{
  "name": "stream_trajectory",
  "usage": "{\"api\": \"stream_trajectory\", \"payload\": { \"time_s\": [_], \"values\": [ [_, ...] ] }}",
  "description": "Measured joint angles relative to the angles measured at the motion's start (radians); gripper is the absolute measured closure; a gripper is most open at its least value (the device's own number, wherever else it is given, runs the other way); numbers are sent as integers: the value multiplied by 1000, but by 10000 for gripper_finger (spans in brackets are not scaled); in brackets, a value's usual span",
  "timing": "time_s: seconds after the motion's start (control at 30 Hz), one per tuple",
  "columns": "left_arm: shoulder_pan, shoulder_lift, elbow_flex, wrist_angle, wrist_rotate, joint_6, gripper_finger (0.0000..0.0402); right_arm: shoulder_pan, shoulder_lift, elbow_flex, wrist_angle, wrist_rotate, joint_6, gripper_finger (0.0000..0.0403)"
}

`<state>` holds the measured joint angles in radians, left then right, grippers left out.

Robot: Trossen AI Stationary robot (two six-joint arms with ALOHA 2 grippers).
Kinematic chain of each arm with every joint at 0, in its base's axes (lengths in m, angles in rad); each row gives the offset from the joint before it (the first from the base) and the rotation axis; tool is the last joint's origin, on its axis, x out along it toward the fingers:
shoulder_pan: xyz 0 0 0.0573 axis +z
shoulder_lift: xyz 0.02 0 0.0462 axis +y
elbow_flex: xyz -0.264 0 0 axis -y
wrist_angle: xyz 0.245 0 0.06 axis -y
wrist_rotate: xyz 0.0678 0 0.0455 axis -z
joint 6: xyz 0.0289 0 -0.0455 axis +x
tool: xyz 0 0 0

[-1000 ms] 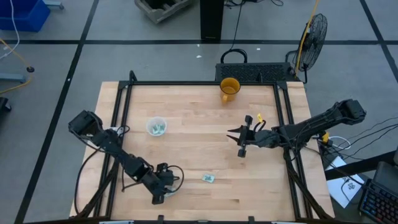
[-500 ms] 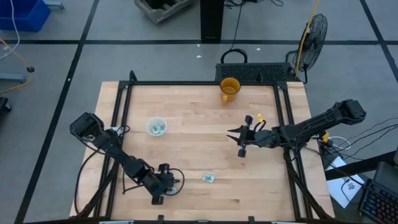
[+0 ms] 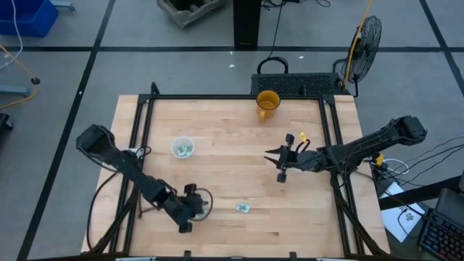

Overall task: Pick and place Stevia / Truvia into bins
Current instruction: Put the stevia packet into the left transparent container

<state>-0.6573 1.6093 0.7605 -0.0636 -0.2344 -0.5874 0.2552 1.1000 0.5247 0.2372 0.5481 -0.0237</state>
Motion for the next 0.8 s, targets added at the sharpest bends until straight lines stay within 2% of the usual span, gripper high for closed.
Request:
{"api": "stream_trajectory", "payload": {
  "time_s": [0.17, 0.33, 0.47, 0.63, 0.8],
  "values": [
    [61, -175, 2, -142, -89, -55, 383, -19, 0, 0, 26, -1, 0, 316],
    [149, -373, 2, -400, -221, -103, 390, -35, 0, 0, 36, -2, 0, 316],
    [245, -499, 2, -602, -240, -145, 394, -48, 0, 0, 38, -2, -7, 316],
    [359, -573, 2, -743, -263, -146, 379, -54, 0, 0, 43, -2, -19, 316],
    [468, -572, 2, -763, -264, -94, 395, -54, 0, 0, 43, -3, -23, 316]
  ]
}}
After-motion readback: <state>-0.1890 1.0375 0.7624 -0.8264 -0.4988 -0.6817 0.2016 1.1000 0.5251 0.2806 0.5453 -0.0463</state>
